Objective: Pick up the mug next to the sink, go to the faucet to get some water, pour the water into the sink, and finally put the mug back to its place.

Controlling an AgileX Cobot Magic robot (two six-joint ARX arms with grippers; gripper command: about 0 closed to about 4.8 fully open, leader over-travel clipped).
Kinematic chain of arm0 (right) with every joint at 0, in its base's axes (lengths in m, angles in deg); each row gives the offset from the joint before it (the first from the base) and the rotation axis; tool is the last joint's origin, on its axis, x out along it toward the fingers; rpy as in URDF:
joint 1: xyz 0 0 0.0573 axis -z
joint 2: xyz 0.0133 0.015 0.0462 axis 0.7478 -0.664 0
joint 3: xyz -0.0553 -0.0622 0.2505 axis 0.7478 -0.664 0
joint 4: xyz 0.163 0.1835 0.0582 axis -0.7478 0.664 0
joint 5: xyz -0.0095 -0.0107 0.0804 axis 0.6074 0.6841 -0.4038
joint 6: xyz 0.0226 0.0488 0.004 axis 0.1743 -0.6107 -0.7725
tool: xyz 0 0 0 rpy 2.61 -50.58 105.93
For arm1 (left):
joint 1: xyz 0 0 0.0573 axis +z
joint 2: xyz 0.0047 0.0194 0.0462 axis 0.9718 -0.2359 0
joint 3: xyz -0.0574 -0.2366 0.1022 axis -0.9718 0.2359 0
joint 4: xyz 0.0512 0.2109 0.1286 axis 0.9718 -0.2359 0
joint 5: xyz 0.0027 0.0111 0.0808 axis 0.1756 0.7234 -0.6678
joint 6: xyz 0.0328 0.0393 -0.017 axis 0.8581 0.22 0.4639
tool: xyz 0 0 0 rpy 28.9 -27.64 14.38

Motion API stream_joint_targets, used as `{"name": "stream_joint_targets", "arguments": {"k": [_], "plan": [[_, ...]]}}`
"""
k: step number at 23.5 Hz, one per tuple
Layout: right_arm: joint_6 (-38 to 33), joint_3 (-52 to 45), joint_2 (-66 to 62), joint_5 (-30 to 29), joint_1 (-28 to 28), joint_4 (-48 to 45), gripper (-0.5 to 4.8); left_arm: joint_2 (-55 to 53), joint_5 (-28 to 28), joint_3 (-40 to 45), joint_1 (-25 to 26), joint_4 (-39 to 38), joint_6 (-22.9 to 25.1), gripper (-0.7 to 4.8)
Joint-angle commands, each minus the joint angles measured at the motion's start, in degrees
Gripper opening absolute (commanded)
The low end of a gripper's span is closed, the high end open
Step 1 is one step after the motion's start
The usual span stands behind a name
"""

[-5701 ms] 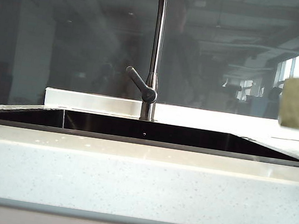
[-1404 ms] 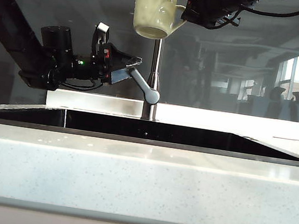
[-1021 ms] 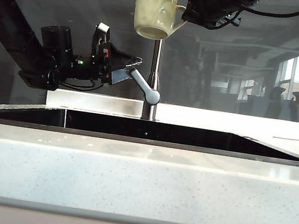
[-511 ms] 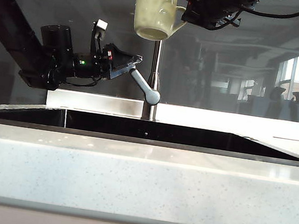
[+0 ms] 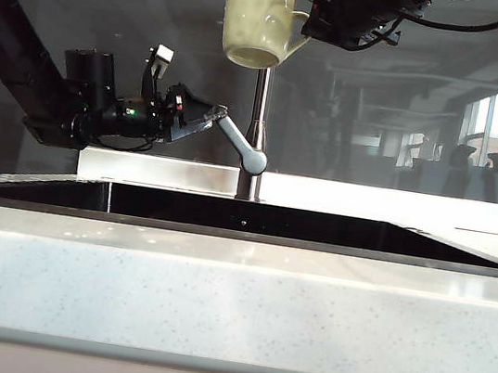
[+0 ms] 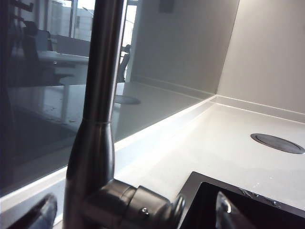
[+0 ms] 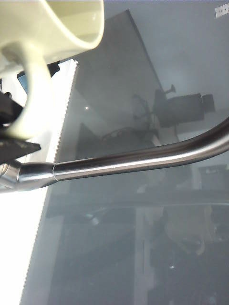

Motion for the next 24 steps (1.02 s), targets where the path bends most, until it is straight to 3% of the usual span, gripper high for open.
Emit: {"name": "stream_joint_targets", "arguments": {"k": [1, 24], "plan": [[-0.9, 0.7, 1.0, 0.0, 0.0, -4.3, -0.05, 0.5, -0.9, -0.2, 0.0, 0.4, 0.5, 4.26], [-0.9, 0.7, 1.0, 0.1, 0.0, -4.3, -0.05, 0.5, -2.8, -0.3, 0.1, -0.3, 3.3, 4.26]]}}
